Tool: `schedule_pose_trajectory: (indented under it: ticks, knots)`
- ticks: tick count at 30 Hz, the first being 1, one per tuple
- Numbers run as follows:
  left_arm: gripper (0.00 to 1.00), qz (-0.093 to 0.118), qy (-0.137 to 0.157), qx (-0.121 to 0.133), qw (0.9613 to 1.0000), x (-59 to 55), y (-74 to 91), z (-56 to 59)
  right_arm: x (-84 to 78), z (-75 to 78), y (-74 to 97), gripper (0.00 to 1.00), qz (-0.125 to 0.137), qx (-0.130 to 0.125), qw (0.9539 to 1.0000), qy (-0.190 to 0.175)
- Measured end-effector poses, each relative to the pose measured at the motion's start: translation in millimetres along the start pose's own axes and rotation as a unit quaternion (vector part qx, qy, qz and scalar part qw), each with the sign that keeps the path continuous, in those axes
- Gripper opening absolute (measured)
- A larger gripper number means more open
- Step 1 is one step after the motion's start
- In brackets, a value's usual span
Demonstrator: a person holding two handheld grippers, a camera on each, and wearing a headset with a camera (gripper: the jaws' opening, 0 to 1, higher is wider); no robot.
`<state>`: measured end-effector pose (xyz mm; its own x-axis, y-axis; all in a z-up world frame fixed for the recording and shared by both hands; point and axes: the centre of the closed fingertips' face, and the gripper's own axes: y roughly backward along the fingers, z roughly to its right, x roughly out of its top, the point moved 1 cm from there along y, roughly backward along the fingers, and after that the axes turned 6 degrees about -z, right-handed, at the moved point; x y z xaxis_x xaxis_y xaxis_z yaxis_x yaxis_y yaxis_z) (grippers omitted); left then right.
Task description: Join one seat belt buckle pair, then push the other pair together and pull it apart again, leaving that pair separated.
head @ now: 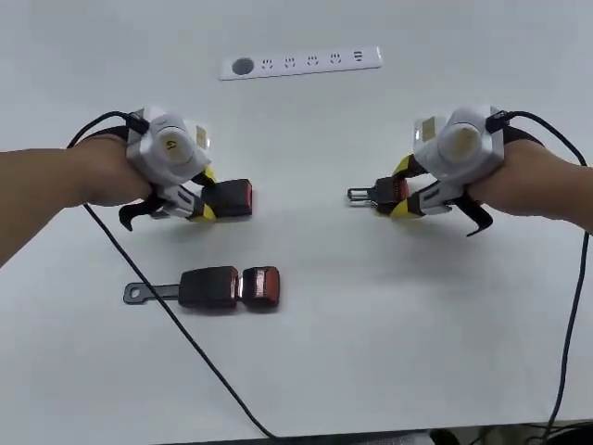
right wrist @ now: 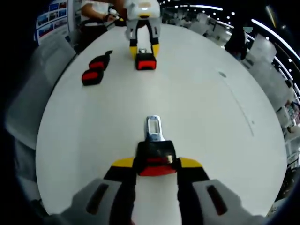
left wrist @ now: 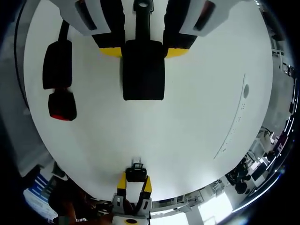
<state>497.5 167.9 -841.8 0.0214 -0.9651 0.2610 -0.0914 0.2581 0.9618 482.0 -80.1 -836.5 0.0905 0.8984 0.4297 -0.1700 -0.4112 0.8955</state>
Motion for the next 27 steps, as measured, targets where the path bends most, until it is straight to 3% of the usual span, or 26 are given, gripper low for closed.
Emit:
schedule_pose_trajectory:
  ticks: [5,10,27]
  knots:
    - [0.32,-0.003,-0.006,-0.002,1.0,0.6,-1.0,-0.7,1.3,0.7,-0.4,0.33,0.001,0.001,1.0,0.004]
    - [0.32,-0.004,-0.009,-0.004,0.9999,0.7,-1.0,-0.3,12.6,-0.4,-5.6,0.33,0.004,-0.002,1.0,0.008]
    - [0.31,-0.01,-0.007,-0.002,0.9999,-0.1,-0.6,0.0,81.7,-12.5,-38.3,0.33,0.047,-0.013,0.9987,0.013]
